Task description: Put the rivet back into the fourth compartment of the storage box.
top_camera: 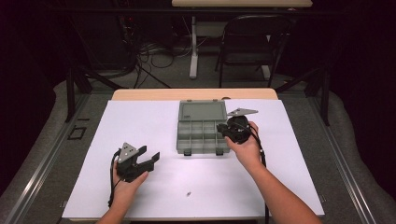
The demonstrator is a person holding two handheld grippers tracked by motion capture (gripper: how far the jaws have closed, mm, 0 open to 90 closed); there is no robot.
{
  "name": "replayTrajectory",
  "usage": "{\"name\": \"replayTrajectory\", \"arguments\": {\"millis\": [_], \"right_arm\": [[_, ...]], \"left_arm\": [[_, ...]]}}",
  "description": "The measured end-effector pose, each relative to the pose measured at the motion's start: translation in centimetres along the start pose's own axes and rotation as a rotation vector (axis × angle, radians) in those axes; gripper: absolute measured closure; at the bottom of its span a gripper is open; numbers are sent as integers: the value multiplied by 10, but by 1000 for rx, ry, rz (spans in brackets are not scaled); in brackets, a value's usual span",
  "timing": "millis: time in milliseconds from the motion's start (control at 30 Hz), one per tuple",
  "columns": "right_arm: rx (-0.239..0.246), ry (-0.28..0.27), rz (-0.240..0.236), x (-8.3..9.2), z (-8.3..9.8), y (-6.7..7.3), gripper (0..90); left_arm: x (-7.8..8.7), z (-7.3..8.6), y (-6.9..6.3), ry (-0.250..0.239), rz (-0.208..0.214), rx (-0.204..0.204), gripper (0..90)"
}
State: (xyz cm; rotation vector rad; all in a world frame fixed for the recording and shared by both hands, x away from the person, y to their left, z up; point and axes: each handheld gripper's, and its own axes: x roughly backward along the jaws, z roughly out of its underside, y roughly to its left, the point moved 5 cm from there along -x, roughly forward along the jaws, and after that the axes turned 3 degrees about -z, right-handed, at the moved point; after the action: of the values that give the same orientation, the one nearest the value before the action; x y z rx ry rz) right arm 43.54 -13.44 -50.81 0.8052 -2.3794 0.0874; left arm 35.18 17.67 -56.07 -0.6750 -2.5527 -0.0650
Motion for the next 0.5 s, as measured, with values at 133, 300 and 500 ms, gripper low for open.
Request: {"name": "replayTrajectory", "arguments": {"millis": [133, 300, 500], "right_arm": [[-9, 4, 14, -6, 1, -4, 832], [-15, 3, 30, -13, 2, -8, 832], [-25, 9, 47, -20, 4, -13, 832]], "left_arm": [[0, 0, 0, 1, 1, -1, 373], [0, 0, 0, 1, -1, -3, 373], [0, 0, 0, 1, 0, -1, 373]]}}
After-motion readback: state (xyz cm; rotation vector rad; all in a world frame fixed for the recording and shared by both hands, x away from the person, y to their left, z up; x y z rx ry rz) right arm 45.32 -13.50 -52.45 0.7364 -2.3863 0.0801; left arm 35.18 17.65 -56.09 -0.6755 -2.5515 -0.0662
